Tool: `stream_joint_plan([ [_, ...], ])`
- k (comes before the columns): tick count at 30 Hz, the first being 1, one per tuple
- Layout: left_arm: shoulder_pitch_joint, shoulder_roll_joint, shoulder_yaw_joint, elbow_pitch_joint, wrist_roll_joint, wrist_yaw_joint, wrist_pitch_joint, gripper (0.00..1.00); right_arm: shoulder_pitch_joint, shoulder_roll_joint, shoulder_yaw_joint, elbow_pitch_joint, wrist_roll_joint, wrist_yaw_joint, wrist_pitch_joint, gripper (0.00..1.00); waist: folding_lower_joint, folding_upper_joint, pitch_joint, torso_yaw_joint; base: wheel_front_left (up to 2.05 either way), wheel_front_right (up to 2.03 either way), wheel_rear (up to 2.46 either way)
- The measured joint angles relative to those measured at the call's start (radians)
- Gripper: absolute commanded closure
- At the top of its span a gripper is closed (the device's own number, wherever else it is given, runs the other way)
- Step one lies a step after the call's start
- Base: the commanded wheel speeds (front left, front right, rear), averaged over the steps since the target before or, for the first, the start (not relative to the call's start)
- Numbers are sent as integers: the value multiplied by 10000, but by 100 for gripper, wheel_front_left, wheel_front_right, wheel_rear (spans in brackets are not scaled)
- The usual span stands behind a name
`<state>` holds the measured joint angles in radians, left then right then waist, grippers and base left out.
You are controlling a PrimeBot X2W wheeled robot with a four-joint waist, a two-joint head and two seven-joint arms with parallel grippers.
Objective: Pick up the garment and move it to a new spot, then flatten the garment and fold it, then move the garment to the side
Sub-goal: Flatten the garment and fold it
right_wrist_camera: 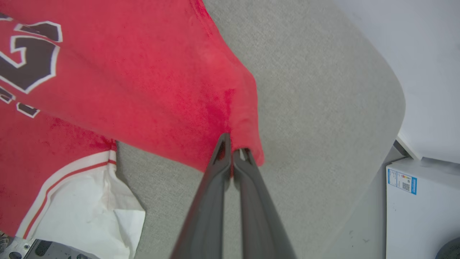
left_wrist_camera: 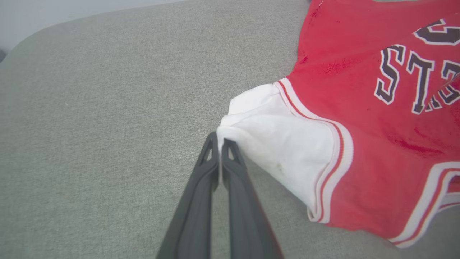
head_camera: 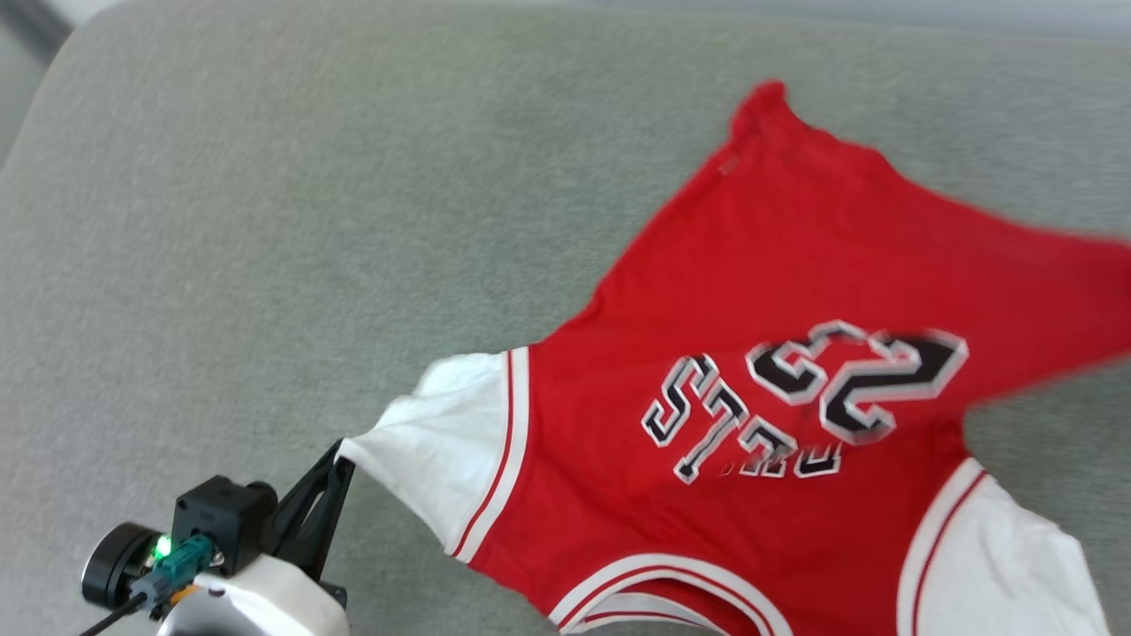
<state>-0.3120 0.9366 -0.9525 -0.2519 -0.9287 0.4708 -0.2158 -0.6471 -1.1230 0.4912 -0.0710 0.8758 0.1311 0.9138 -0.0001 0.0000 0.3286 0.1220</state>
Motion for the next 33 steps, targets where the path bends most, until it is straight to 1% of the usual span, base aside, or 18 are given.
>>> stream_joint_plan([
  [2,184,56,33,-4,-98,59,-44,100,1145,-349,-128,-27,244,0,-284,100,0,0,-213,-210,0,0,0],
  [5,365,144,75,-19,-194,88,-90,100,2958,-667,-337,125,499,0,-807,100,0,0,-476,-484,0,0,0],
  [8,510,211,65,-25,-263,88,-105,100,4707,-675,-706,510,727,0,-1484,100,0,0,-669,-689,0,0,0],
  [11,566,217,67,-40,-263,86,-123,100,6387,-293,-978,926,863,0,-2048,100,-1,0,-718,-787,0,0,0],
  [14,567,198,67,-35,-261,59,-140,100,7742,460,-961,1152,878,2,-2372,100,0,0,-621,-774,0,0,0],
  [16,558,182,56,-4,-259,36,-132,100,8078,884,-1198,1214,731,2,-2671,100,0,0,-576,-762,0,0,0],
  [18,552,163,50,19,-259,27,-127,100,8140,1099,-1501,1170,583,2,-2798,100,0,0,-587,-781,0,0,0],
  [19,552,161,48,36,-259,-6,-111,100,8144,1160,-1664,1091,477,2,-2838,65,0,0,-609,-794,0,0,0],
  [20,548,157,42,44,-261,-10,-100,100,8144,1175,-1873,1016,336,2,-2905,0,0,0,-638,-807,0,0,0],
  [25,546,144,8,56,-259,-10,-75,100,7940,849,-3202,163,130,0,-2899,0,0,0,-795,-841,0,0,0],
  [29,453,90,-33,29,-207,-23,-58,100,7226,623,-4383,-855,132,0,-2729,0,0,0,-792,-760,0,0,0],
  [33,272,-25,-90,8,-73,-79,27,100,6166,286,-4740,-1718,65,0,-1965,0,0,0,-648,-634,0,0,0],
])
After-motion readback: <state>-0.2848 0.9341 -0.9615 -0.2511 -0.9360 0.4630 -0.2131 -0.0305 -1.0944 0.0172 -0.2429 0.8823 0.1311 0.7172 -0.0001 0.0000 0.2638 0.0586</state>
